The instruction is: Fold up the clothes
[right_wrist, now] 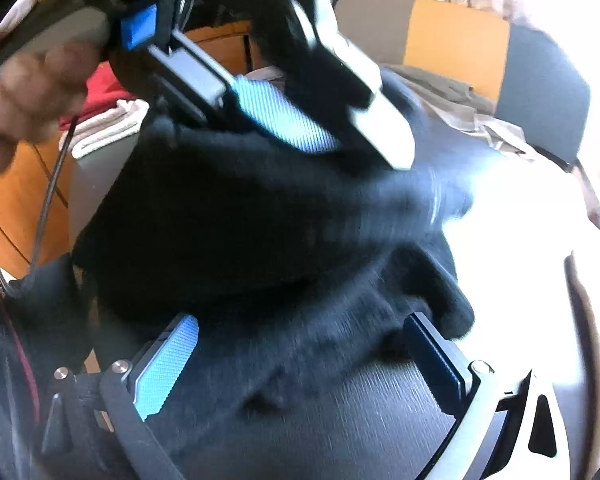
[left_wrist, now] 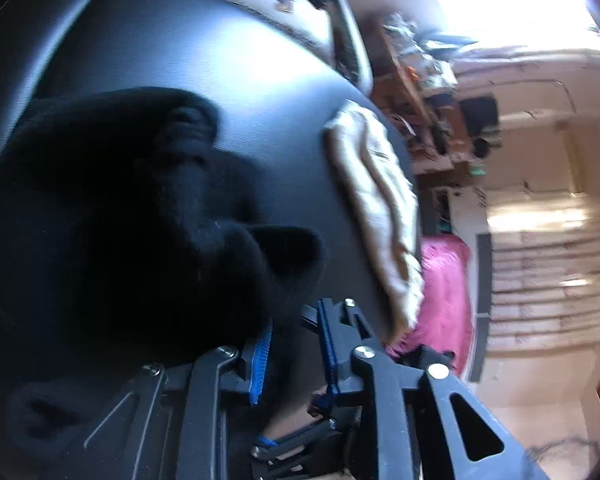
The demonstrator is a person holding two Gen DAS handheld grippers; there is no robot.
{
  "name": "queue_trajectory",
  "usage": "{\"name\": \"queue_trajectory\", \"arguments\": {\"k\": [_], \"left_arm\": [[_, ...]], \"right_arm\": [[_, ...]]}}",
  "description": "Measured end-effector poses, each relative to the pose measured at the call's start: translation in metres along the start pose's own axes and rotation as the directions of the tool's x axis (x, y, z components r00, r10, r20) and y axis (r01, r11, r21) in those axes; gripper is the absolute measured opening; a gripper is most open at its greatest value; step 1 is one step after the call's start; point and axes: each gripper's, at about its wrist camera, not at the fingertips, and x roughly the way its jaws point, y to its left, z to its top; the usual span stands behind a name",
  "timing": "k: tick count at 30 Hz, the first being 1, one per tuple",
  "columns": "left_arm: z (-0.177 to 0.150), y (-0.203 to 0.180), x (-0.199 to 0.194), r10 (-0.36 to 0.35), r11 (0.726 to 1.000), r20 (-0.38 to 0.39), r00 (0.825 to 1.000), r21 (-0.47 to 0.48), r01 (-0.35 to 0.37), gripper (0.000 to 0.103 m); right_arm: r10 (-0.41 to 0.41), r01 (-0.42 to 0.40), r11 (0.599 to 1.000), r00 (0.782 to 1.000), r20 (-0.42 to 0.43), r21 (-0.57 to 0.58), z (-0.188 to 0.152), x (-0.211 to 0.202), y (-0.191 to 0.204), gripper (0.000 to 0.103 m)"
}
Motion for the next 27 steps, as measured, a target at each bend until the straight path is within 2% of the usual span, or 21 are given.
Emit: {"name": "queue_trajectory", "arguments": {"k": [4,8,11,13,16,19,21,24,26,27], "left_arm": [[-0.008,-0.023,-0.020,-0.066,0.996,-0.010,0.998,0.064,0.067,0.023],[-0.017,-0.016,-0.071,-0.121,0.988,0.070,0.990,0.104,0.113,0.024],[-0.028,0.014,-0.117,-0.081,0.991,0.196,0.977,0.122,0.058,0.024],[-0.037,0.040,-0.140,-0.025,0.993,0.267,0.963,0.119,-0.007,0.024],[-0.051,0.081,-0.157,0.064,0.992,0.321,0.945,0.079,-0.094,0.024],[-0.067,0.111,-0.155,0.083,0.990,0.330,0.940,0.079,-0.116,0.024],[-0.073,0.116,-0.144,0.074,0.988,0.323,0.943,0.105,-0.113,0.024],[-0.079,0.115,-0.128,0.066,0.982,0.311,0.948,0.150,-0.118,0.024],[-0.082,0.112,-0.119,0.069,0.975,0.305,0.950,0.182,-0.129,0.024],[-0.083,0.110,-0.114,0.071,0.971,0.302,0.951,0.198,-0.135,0.024]], "right_arm": [[-0.033,0.034,0.998,0.999,-0.009,0.049,-0.014,-0.022,-0.001,0.103],[-0.060,0.062,0.991,0.998,-0.020,0.116,-0.035,-0.043,0.005,0.103],[-0.076,0.079,0.981,0.997,-0.025,0.179,-0.048,-0.058,0.010,0.103],[-0.060,0.059,0.965,0.998,-0.005,0.255,-0.046,-0.069,0.011,0.103],[-0.033,0.005,0.946,0.996,0.082,0.325,-0.030,-0.088,0.017,0.103],[0.020,-0.061,0.947,0.991,0.131,0.316,-0.003,-0.098,0.028,0.103],[0.057,-0.095,0.960,0.987,0.148,0.263,0.020,-0.098,0.039,0.103],[0.083,-0.103,0.977,0.990,0.111,0.185,0.049,-0.081,0.052,0.103],[0.094,-0.103,0.984,0.994,0.063,0.143,0.065,-0.063,0.060,0.097],[0.098,-0.101,0.987,0.995,0.034,0.128,0.072,-0.053,0.062,0.088]]}}
